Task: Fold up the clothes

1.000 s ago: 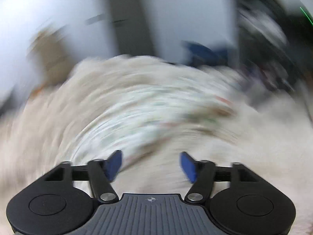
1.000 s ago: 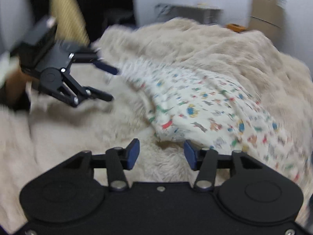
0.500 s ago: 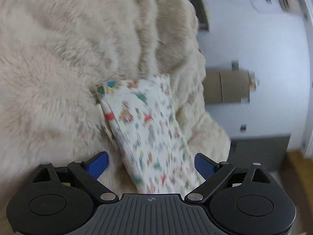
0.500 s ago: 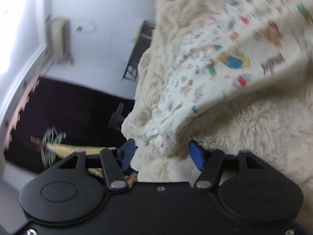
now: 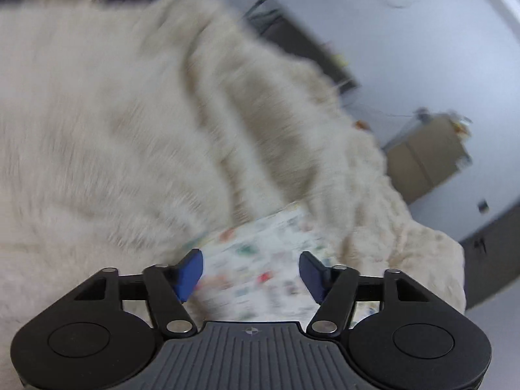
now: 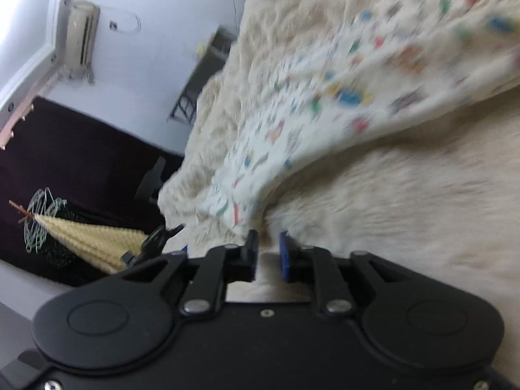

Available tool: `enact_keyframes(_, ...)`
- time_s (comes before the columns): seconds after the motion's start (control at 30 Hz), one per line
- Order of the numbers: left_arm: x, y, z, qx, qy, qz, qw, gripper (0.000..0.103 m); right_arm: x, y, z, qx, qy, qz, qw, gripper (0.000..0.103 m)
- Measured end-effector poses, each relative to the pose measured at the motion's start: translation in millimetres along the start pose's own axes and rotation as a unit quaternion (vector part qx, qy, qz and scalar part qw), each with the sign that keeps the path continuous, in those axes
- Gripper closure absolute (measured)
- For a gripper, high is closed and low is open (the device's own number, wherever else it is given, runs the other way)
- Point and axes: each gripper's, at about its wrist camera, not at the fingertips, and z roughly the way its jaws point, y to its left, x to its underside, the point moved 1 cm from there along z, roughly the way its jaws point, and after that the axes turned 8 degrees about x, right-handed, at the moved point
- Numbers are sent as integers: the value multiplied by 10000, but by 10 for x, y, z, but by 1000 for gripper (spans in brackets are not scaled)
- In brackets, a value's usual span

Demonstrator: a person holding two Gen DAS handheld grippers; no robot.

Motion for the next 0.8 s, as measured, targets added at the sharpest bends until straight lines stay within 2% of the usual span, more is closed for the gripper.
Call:
enact_keyframes(0.03, 36, -139, -64, 153, -17, 124, 9998, 41, -11, -78, -85, -15, -122, 140, 9998, 59)
enact_keyframes(0.07, 72, -298, -132, 387, -5, 245, 9989, 40, -38, -205, -194, -10, -284, 381, 9989, 54)
enact_keyframes(0.1, 110, -426, -151, 596, 44, 391, 9974, 38, -90, -390, -326, 30, -505, 751, 9959, 45)
enact_keyframes(0.13, 188, -682, -224, 967, 190, 708, 9926, 36, -138, -566, -424, 105, -688, 1102, 9915, 39)
enact_keyframes(0.17, 283, -929, -282, 1317, 365, 1055, 9850, 34, -177, -725, -499, 193, -838, 1413, 9862, 39)
enact_keyframes(0.2, 378, -1164, -359, 1654, 548, 1401, 9747, 27, -213, -867, -558, 230, -951, 1690, 9808, 39)
enact_keyframes(0.23, 481, -1370, -490, 1969, 777, 1765, 9613, 20, -241, -977, -589, 207, -1014, 1893, 9765, 39)
enact_keyframes(0.3, 813, -1812, -656, 2620, 1315, 2602, 9200, 19, -325, -1316, -641, -26, -1150, 2498, 9614, 39)
enact_keyframes(0.33, 1000, -2019, -742, 2901, 1547, 3029, 8945, 18, -345, -1397, -637, -94, -1201, 2626, 9573, 39)
enact_keyframes(0.37, 1217, -2200, -836, 3108, 1715, 3486, 8674, 18, -363, -1467, -638, -126, -1267, 2728, 9536, 39)
enact_keyframes(0.43, 1630, -2455, -955, 3316, 1898, 4241, 8211, 17, -418, -1626, -634, -117, -1446, 2919, 9454, 39)
enact_keyframes(0.47, 1825, -2538, -986, 3346, 1957, 4532, 8027, 17, -441, -1675, -620, -143, -1483, 2970, 9432, 39)
enact_keyframes(0.53, 2149, -2598, -1013, 3362, 2032, 4913, 7774, 17, -502, -1810, -582, -212, -1558, 3120, 9370, 39)
enact_keyframes(0.6, 2387, -2596, -1032, 3399, 2064, 5077, 7643, 17, -563, -1898, -523, -264, -1605, 3200, 9334, 39)
enact_keyframes(0.63, 2509, -2578, -1015, 3404, 2072, 5103, 7621, 17, -596, -1918, -480, -262, -1627, 3198, 9330, 39)
enact_keyframes(0.67, 2522, -2551, -941, 3382, 2047, 5087, 7648, 17, -615, -1923, -451, -253, -1657, 3191, 9328, 40)
enact_keyframes(0.73, 2581, -2496, -880, 3329, 2004, 5080, 7687, 17, -637, -1914, -433, -228, -1725, 3154, 9329, 55)
enact_keyframes(0.8, 2657, -2443, -935, 3301, 1957, 5083, 7709, 17, -626, -1851, -504, -182, -1858, 2938, 9374, 63)
